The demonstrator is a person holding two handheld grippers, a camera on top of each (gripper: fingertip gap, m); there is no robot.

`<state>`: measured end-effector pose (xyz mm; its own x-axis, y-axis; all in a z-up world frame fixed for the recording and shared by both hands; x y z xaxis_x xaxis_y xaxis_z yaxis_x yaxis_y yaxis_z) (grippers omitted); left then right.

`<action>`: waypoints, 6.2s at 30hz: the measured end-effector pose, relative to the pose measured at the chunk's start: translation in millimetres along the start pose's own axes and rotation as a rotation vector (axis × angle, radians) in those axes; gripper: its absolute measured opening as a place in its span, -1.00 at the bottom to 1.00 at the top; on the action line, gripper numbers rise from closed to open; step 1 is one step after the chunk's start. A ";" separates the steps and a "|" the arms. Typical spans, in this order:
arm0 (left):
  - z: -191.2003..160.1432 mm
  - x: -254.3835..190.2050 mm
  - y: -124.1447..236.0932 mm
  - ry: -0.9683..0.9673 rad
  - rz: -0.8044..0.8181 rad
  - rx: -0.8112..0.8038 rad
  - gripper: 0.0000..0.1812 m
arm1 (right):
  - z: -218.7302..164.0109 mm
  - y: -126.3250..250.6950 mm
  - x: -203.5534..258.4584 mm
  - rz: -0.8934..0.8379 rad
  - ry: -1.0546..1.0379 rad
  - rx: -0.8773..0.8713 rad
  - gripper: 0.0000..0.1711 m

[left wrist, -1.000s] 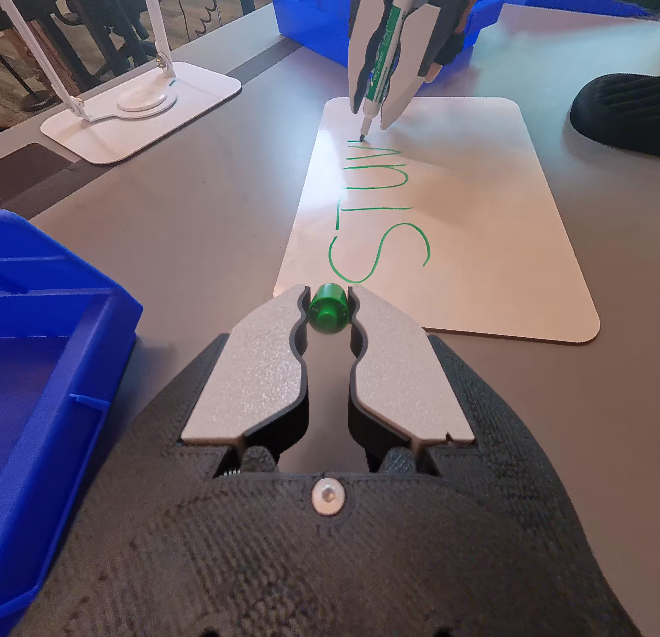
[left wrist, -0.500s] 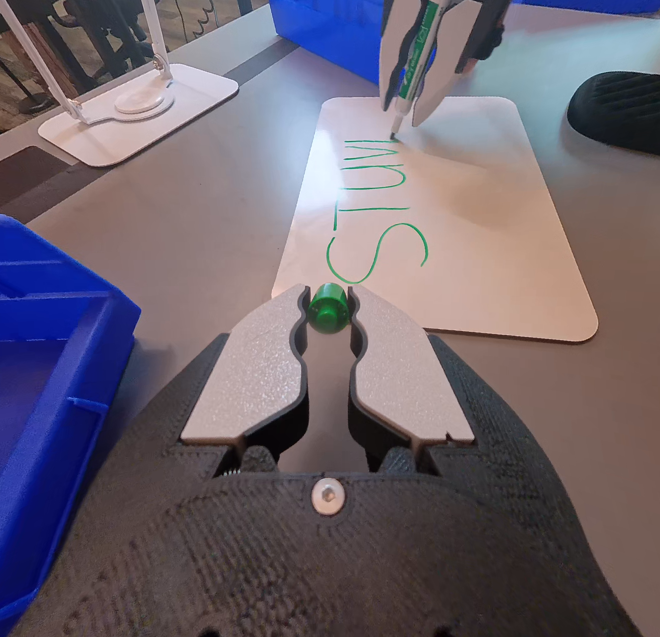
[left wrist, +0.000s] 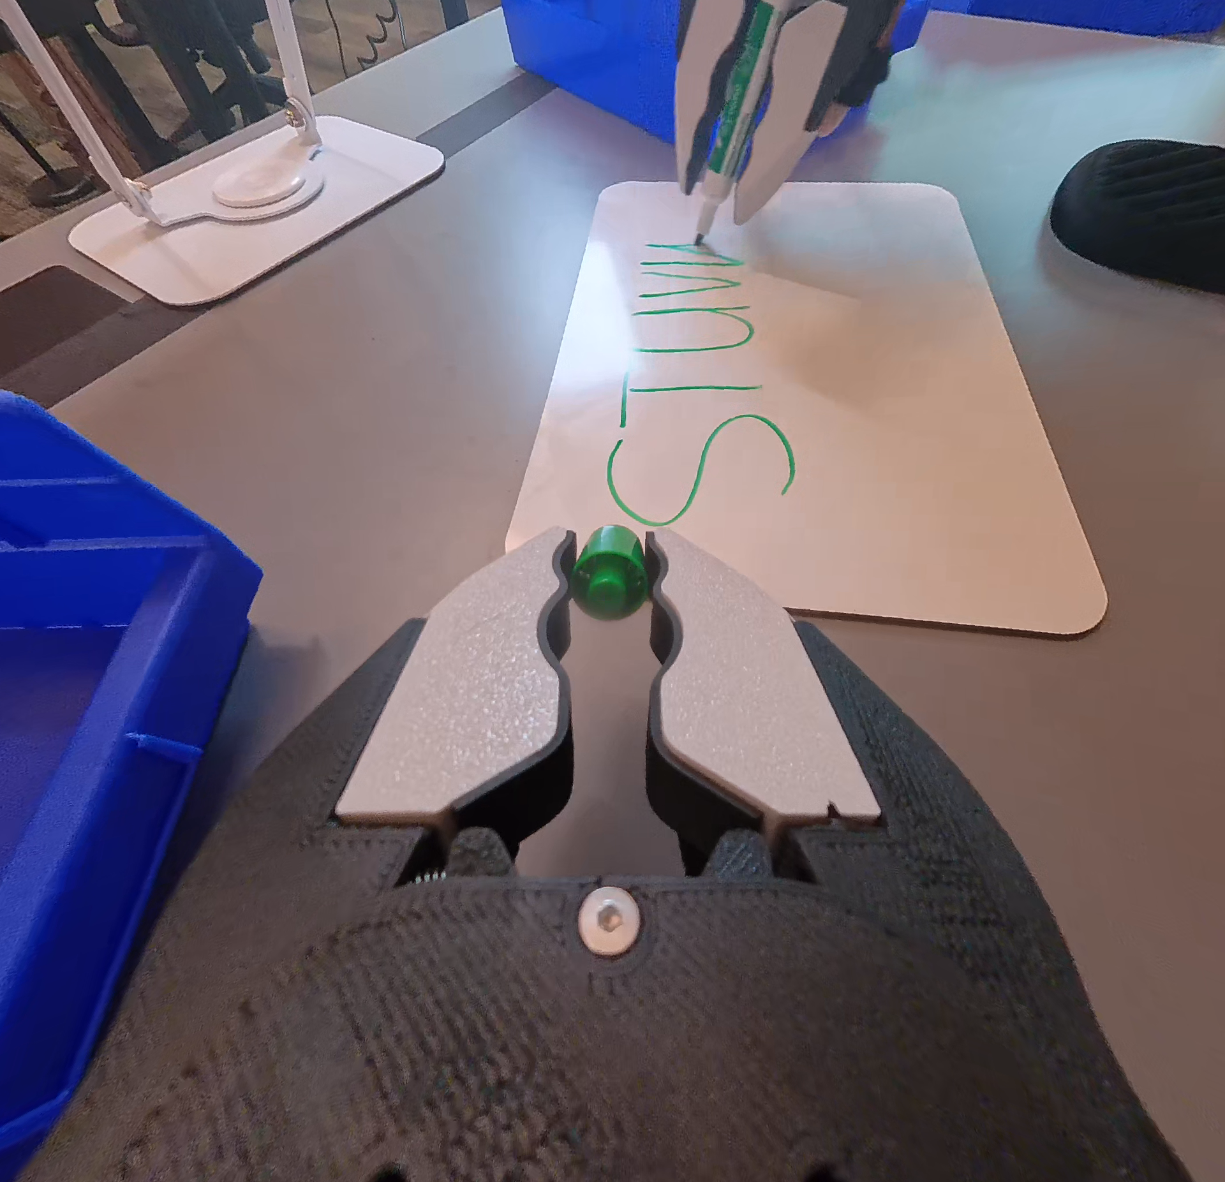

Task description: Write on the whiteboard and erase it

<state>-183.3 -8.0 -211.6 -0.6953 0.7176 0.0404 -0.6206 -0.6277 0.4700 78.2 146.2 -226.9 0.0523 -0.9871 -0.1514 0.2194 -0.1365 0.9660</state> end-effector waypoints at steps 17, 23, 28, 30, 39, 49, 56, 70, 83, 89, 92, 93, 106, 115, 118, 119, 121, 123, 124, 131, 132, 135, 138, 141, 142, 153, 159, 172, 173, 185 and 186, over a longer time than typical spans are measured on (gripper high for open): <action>-1.5 3.0 0.3 0.008 0.003 0.002 -0.79 | 13.4 -8.3 -36.6 -0.026 -0.015 -0.029 -0.60; -2.3 1.6 -1.3 0.011 -0.010 0.006 -0.78 | 3.4 -1.2 -39.5 -0.028 -0.048 -0.036 -0.60; -3.2 2.8 -1.8 0.015 -0.008 0.009 -0.78 | 4.1 -2.6 -39.4 -0.033 -0.044 -0.043 -0.60; -3.9 2.8 -2.2 0.013 -0.007 0.013 -0.78 | 5.1 -4.4 -39.7 -0.037 -0.042 -0.039 -0.60; -4.8 2.3 -2.6 0.009 -0.006 0.023 -0.79 | -8.8 -3.1 -31.6 -0.031 -0.048 0.013 -0.61; -5.2 -1.9 -5.2 -0.006 -0.018 0.032 -0.79 | -50.5 10.3 -3.6 -0.066 -0.093 0.041 -0.61; -6.7 0.1 -5.4 -0.004 -0.007 0.038 -0.79 | -36.6 15.9 -30.1 -0.169 -0.155 -0.017 -0.60; -3.6 0.3 -1.9 -0.005 -0.008 0.022 -0.79 | -33.4 8.0 -57.7 -0.167 -0.209 0.007 -0.61; -0.7 0.1 0.6 -0.010 -0.002 0.011 -0.79 | -26.9 -0.7 -52.6 -0.206 -0.204 0.091 -0.61; -0.5 0.1 1.3 -0.011 -0.001 0.010 -0.79 | -26.3 -2.8 -53.2 -0.213 -0.212 0.096 -0.61; -0.4 0.1 1.2 -0.012 0.000 0.010 -0.78 | -26.4 -3.4 -53.7 -0.214 -0.211 0.099 -0.61; -0.4 0.1 1.2 -0.012 -0.001 0.010 -0.79 | -26.5 -3.7 -53.8 -0.212 -0.212 0.098 -0.61; -0.3 -0.9 0.6 -0.013 -0.007 0.011 -0.79 | -23.0 5.6 6.4 -0.085 -0.174 0.044 -0.61; 1.0 -4.3 0.8 -0.028 -0.016 0.004 -0.79 | -20.4 57.5 5.6 -0.216 -0.283 -0.269 -0.60; 4.8 -6.9 2.6 -0.040 -0.038 -0.028 -0.79 | -18.3 80.4 23.1 -0.227 -0.372 -0.539 -0.60; 7.8 -11.2 3.4 -0.056 -0.064 -0.055 -0.79 | -13.6 85.2 35.0 -0.209 -0.375 -0.634 -0.60; 15.0 -23.6 5.4 -0.116 -0.120 -0.122 -0.79 | 4.4 92.2 64.8 -0.140 -0.351 -0.828 -0.60; 22.6 -37.4 8.3 -0.196 -0.157 -0.202 -0.79 | 29.0 94.6 96.1 -0.014 -0.333 -1.011 -0.60; 27.0 -45.2 11.1 -0.242 -0.171 -0.256 -0.79 | 41.9 93.4 110.0 0.062 -0.329 -1.084 -0.60; 45.7 -79.8 19.9 -0.356 -0.173 -0.440 -0.78 | 101.9 74.4 151.3 0.414 -0.376 -1.334 -0.60; 46.6 -81.6 19.7 -0.350 -0.178 -0.445 -0.78 | 104.4 73.3 151.6 0.452 -0.406 -1.356 -0.60; 48.1 -85.0 17.6 -0.346 -0.172 -0.447 -0.79 | 108.2 68.2 154.6 0.532 -0.461 -1.367 -0.60; 49.6 -87.1 15.8 -0.353 -0.146 -0.449 -0.78 | 109.4 67.3 160.4 0.587 -0.479 -1.375 -0.60; 52.0 -91.4 16.0 -0.356 -0.156 -0.471 -0.79 | 109.0 67.3 162.3 0.626 -0.498 -1.377 -0.60; 52.4 -93.2 15.5 -0.361 -0.160 -0.475 -0.78 | 109.7 66.7 163.3 0.649 -0.506 -1.372 -0.61; 49.5 -113.3 13.9 -0.422 -0.280 -0.469 -0.79 | 116.7 57.4 186.1 1.075 -0.657 -1.357 -0.61; 44.3 -118.0 9.5 -0.516 -0.284 -0.369 -0.78 | 114.8 43.4 191.0 1.140 -0.693 -1.316 -0.62; 47.3 -101.4 5.7 -0.432 -0.314 -0.344 -0.79 | 104.2 65.4 161.1 0.515 -0.324 -1.251 -0.36; 44.9 -96.6 6.6 -0.385 -0.333 -0.332 -0.79 | 98.7 69.3 157.7 0.379 -0.246 -1.221 -0.38; 29.6 -99.0 -6.2 -0.258 -0.440 -0.207 -0.79 | 103.2 23.5 179.0 -0.128 0.218 -0.682 -0.78; 30.6 -98.4 -5.6 -0.248 -0.441 -0.211 -0.79 | 103.3 25.1 178.1 -0.122 0.205 -0.684 -0.78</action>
<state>-100.2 -65.9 -191.2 -0.2622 0.9600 0.0981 -0.9109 -0.2798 0.3033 -7.6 -41.7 -208.0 0.1558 -0.9233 -0.3510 0.7925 -0.0952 0.6024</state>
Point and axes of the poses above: each gripper's, where its closed fingertips meet, y back along the fingers, z out of its top, x = y × z across the jaws, the point moved 5 cm from there along y, back along the fingers, and after that the axes turned 1 degree about x, right-handed, at the moved point
